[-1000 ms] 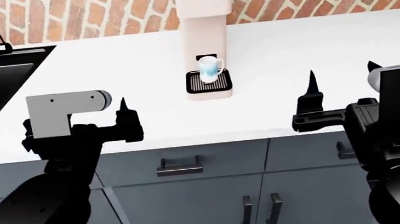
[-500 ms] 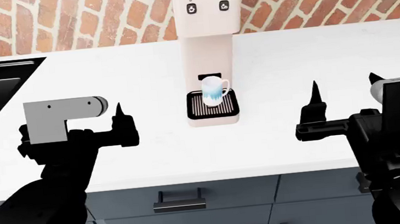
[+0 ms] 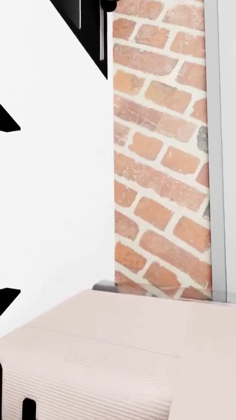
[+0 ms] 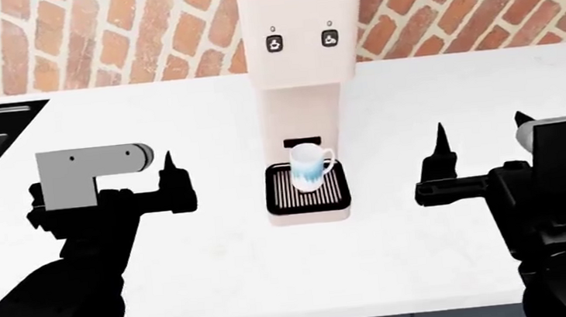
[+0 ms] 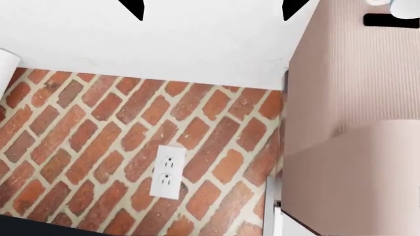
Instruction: Press the button on the coffee machine to serve coffee.
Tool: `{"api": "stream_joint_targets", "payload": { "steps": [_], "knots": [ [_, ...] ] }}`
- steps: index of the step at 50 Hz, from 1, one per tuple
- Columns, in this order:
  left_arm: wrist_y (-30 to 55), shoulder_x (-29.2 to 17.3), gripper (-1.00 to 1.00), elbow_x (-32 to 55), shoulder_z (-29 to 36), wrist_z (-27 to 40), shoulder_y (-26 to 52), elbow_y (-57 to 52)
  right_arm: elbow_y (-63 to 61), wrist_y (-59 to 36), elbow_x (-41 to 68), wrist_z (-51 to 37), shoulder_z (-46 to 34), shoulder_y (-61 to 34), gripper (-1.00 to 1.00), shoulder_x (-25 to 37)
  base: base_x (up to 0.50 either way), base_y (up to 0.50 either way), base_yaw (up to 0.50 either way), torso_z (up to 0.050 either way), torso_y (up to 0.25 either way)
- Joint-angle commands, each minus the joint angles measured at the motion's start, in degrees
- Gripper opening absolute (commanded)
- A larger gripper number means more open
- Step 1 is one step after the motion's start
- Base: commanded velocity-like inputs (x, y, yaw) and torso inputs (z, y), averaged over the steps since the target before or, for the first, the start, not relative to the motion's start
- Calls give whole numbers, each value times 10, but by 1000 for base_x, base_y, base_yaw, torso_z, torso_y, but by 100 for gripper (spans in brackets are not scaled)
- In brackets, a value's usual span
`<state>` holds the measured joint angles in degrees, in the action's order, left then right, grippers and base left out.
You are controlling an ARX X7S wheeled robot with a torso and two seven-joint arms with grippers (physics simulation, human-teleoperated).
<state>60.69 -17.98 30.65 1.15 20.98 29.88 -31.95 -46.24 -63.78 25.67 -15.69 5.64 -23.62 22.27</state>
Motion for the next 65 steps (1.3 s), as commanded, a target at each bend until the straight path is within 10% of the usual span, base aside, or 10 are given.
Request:
{"api": "stream_joint_targets", "payload": {
  "steps": [1,65],
  "knots": [
    [-11,-4,100,-3,1,0,-7,4,4,1,1,-1,-4,3,100,2,86,0,0,0,0],
    [-32,-11,100,2,16,3,-17,21,-123,-164,195,-3,19,-152,100,-29,38,0,0,0,0]
  ]
}}
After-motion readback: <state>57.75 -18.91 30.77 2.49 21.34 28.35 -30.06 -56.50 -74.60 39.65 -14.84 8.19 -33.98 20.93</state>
